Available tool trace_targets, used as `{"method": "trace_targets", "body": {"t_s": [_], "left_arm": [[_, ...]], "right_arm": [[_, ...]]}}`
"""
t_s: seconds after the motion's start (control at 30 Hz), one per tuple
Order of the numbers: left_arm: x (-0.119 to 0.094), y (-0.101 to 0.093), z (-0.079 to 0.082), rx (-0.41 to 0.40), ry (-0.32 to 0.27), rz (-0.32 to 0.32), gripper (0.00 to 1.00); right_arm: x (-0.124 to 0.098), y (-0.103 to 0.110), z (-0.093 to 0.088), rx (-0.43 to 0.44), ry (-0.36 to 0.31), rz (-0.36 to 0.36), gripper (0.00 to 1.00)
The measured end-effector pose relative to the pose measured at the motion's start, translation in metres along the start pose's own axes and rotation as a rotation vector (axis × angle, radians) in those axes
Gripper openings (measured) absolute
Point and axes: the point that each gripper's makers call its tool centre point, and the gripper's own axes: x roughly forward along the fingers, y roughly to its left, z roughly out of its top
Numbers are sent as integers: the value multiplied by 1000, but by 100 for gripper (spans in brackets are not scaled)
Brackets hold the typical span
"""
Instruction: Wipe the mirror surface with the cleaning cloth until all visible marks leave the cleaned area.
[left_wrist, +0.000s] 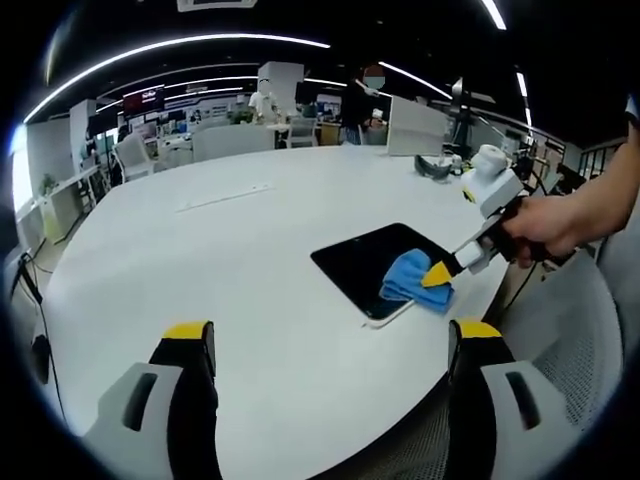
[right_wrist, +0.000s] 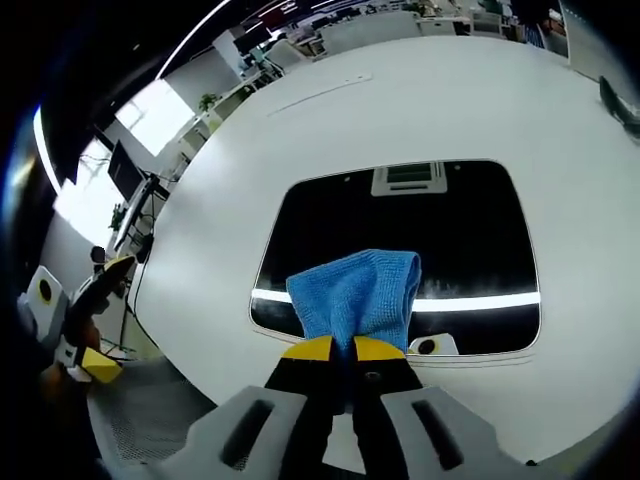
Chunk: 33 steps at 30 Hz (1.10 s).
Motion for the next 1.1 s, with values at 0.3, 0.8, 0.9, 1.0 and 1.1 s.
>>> {"method": "trace_targets", "body": {"t_s": [0.3, 0.8, 0.9, 1.0, 1.1], "left_arm": [[1, 1, 2, -7, -10, -3, 97], [1, 0, 5, -16, -26, -6, 99], [1, -1, 7, -18, -38, -11, 99], [1, -1, 6, -19, -36, -12, 98], [1, -2, 6, -19, -31, -13, 97]], "right_arm": [[-1, -4, 1, -7, 2, -8, 0], [5, -6, 12, 7, -9, -20, 0], [8, -7, 18, 0, -11, -28, 0], [10, -8, 23, 5, -13, -30, 0], [13, -10, 30, 0, -17, -36, 0]]}}
